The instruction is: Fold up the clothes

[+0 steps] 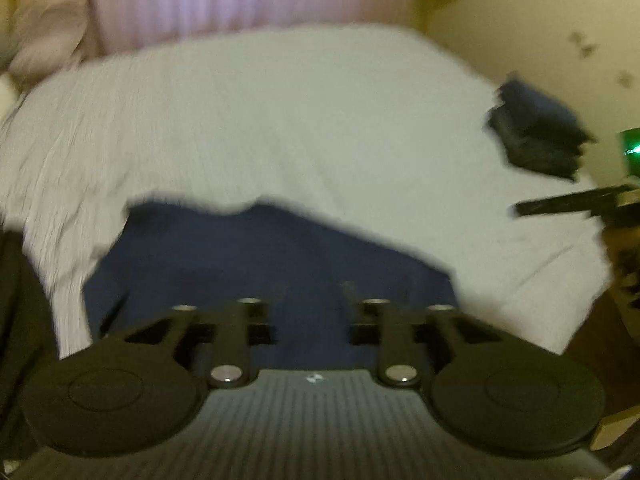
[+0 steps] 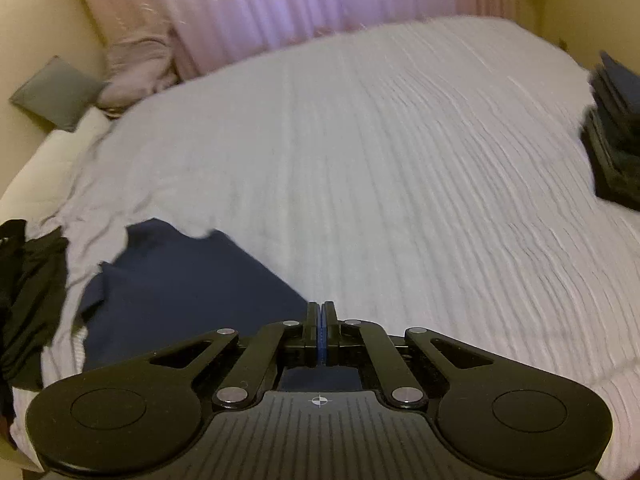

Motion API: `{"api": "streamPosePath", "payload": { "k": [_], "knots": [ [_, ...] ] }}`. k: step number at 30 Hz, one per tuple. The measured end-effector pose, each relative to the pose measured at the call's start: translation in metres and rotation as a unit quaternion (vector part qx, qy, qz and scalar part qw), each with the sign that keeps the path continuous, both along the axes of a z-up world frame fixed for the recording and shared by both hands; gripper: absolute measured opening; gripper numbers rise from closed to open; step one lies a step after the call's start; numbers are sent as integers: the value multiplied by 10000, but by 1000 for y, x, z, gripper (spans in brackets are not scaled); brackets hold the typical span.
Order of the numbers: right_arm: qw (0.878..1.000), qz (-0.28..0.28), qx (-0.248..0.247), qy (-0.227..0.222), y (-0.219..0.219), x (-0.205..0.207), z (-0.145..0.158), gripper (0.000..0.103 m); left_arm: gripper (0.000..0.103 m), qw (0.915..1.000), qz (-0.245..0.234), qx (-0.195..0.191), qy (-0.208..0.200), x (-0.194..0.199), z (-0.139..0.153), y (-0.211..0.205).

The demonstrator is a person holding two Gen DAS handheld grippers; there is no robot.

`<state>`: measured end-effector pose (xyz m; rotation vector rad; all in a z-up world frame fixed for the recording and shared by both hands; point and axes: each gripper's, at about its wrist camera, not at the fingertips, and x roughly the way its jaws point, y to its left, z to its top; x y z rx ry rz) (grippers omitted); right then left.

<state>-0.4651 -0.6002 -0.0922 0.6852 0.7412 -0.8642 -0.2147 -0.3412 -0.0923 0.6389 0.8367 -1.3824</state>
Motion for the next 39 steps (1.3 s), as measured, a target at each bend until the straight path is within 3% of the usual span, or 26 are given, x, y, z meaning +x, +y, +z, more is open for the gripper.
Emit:
{"api": "streamPosePath", "payload": {
  "k": [2, 3, 4, 5, 7, 10, 14, 17, 19, 22, 23, 24, 25, 26, 27, 30, 32, 36, 39],
  "knots": [
    [9998, 164, 60, 128, 9, 6, -7, 0, 49, 9989, 307, 305, -167, 17, -21, 16],
    [9995, 258, 112, 175, 16, 21, -12, 0, 59, 9975, 480, 447, -255, 32, -30, 23],
    [9989, 392, 172, 199, 23, 38, -18, 8, 64, 9957, 657, 563, -326, 44, -37, 31],
    [9980, 554, 235, 212, 29, 53, -25, 34, 66, 9934, 834, 678, -398, 55, -45, 40],
    [9933, 1109, 314, 99, 52, 92, -40, 78, 66, 9879, 1174, 877, -516, 85, -55, 60],
    [9763, 2111, 468, -3, 94, 161, -67, 78, 68, 9773, 1647, 1144, -684, 133, -67, 90],
    [9400, 3384, 431, 87, 156, 265, -115, 78, 70, 9637, 2152, 1328, -857, 183, -80, 127],
    [9105, 4122, 277, 188, 201, 333, -149, 78, 72, 9556, 2475, 1358, -840, 199, -82, 157],
    [8913, 4520, 65, 353, 232, 368, -171, 78, 72, 9509, 2646, 1381, -816, 206, -86, 175],
    [8614, 4923, -608, 1095, 267, 417, -205, 78, 73, 9476, 2792, 1398, -679, 207, -90, 198],
    [8586, 4924, -707, 1235, 268, 424, -211, 77, 73, 9471, 2816, 1407, -632, 207, -92, 203],
    [8619, 4852, -713, 1289, 264, 425, -215, 77, 73, 9472, 2815, 1415, -599, 207, -93, 205],
    [8651, 4779, -719, 1344, 260, 425, -218, 58, 73, 9475, 2809, 1417, -572, 208, -95, 207],
    [8682, 4705, -726, 1398, 255, 426, -222, 16, 73, 9486, 2789, 1399, -536, 207, -95, 207],
    [8738, 4633, -615, 1341, 247, 422, -218, 4, 73, 9507, 2746, 1356, -495, 207, -96, 204],
    [8980, 4351, 40, 644, 213, 402, -183, 4, 73, 9585, 2556, 1195, -402, 207, -94, 186],
    [9112, 4111, 256, 15, 189, 381, -138, 4, 73, 9643, 2397, 1066, -355, 203, -90, 166],
    [9458, 3146, 24, -803, 133, 310, -38, 4, 74, 9790, 1901, 672, -288, 183, -82, 115],
    [9715, 2022, -250, -1213, 85, 236, 14, 3, 74, 9887, 1407, 425, -289, 155, -73, 70]
  ]
}}
